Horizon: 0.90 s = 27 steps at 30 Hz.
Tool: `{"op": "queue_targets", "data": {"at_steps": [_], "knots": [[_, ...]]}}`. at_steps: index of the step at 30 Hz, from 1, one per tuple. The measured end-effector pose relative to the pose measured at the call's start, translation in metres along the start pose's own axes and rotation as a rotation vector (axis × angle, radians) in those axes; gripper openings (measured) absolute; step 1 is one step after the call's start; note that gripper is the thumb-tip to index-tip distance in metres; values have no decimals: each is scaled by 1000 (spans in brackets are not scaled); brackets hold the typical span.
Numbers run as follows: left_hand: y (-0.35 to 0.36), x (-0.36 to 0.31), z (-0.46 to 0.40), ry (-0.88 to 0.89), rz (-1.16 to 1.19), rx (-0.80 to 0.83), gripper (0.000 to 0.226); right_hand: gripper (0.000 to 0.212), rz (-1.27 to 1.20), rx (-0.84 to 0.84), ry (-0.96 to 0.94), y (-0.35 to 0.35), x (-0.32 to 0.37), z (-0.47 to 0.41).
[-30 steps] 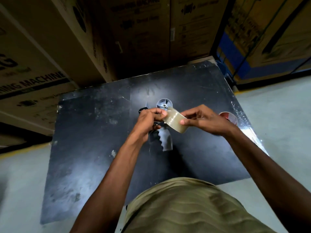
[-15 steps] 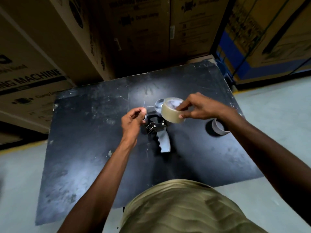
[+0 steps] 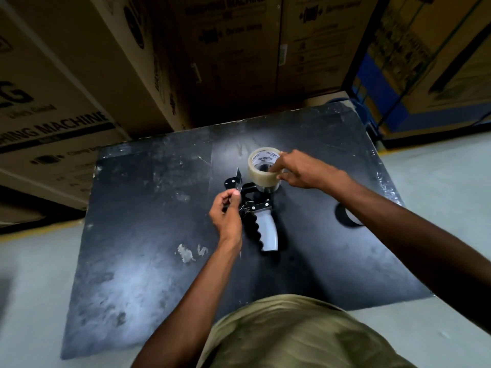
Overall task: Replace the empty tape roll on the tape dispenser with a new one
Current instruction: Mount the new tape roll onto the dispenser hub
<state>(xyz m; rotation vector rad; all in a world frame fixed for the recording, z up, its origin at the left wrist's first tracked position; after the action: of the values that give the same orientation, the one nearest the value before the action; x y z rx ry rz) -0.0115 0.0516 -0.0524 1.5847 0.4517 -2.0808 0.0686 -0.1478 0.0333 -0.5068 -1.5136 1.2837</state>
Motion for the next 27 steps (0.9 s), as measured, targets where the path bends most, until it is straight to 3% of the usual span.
{"op": "queue_targets", "data": {"at_steps": [5, 8, 16, 23, 27], "knots": [[-8, 12, 2, -14, 21, -112, 12, 33, 4, 9, -19, 6, -3, 4], [-11, 24, -1, -110, 77, -151, 11, 32, 9, -5, -48, 8, -2, 6], [-14, 42, -3, -233, 144, -143, 19, 28, 60, 2, -110, 17, 1, 4], [-12, 41, -8, -91, -12, -63, 11, 37, 83, 85, -11, 21, -6, 1], [-15, 53, -13, -4, -193, -35, 25, 37, 155, 127, -11, 24, -3, -2]]}}
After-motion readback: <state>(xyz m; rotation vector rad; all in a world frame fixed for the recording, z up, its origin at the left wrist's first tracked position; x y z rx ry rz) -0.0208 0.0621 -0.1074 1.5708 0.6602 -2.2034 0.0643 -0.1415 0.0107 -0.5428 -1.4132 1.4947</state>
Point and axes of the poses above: each hand's wrist, its own z-axis away from the middle knuckle, its own y-axis out of the palm, x = y × z, the point moved 8 cm from there along -z, towards the middle knuckle, and after that the axes turned 5 degrees about -x, right-handed, at the moved point
